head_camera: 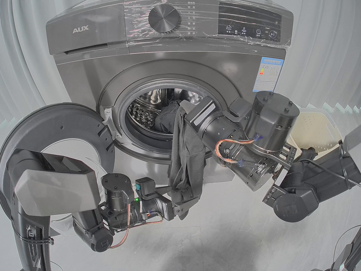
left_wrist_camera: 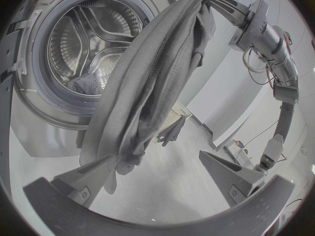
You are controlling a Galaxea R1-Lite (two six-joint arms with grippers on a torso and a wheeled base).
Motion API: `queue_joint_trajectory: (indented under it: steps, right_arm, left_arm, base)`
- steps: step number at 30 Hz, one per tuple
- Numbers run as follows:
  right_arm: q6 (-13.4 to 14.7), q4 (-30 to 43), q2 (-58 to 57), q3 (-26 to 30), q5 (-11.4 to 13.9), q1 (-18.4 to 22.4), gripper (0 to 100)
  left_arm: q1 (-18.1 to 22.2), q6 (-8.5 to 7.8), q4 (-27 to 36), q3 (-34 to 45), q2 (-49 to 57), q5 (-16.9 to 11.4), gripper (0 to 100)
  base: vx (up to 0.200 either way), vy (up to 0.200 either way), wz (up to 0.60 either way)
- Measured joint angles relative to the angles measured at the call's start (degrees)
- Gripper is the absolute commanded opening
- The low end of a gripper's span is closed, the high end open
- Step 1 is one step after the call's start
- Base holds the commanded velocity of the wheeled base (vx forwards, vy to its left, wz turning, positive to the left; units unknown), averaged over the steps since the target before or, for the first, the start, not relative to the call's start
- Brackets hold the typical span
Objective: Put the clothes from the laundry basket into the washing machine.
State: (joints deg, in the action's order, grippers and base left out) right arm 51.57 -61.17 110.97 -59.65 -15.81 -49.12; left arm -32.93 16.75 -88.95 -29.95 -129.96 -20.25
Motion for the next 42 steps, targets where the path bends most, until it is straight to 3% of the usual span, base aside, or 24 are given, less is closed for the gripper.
queue_joint_trajectory:
  steps: [7,8,30,37,38,42]
  right_arm:
    - [0.02,0.0,0.02,0.12,0.0,-0.16,0]
    - [0.02,0.0,0.05,0.12,0.0,-0.22,0]
    - [0.09,0.02,0.09,0.56,-0.66,-0.22,0]
    - [0.09,0.02,0.09,0.61,-0.69,-0.33,0]
    - [0.07,0.02,0.09,0.61,-0.72,-0.38,0]
    - [0.05,0.02,0.11,0.61,-0.72,-0.52,0]
  left_arm:
    - [0.52,-0.24,0.0,-0.89,-1.49,0.82,100]
    - [0.55,-0.26,-0.02,-1.05,-1.6,0.96,0]
    - [1.34,-0.33,-0.02,-2.4,-2.29,1.8,0]
    - [1.16,-1.38,-0.02,-1.83,-2.28,1.78,0]
    - [1.15,-1.49,-0.02,-1.88,-2.34,1.78,100]
    - [1.27,-1.49,-0.02,-2.02,-2.54,1.78,100]
  base:
    - [0.0,0.0,0.0]
    - [0.0,0.0,0.0]
    - [0.0,0.0,0.0]
    - [0.0,0.0,0.0]
    - [0.0,0.0,0.0]
    - [0.0,0.0,0.0]
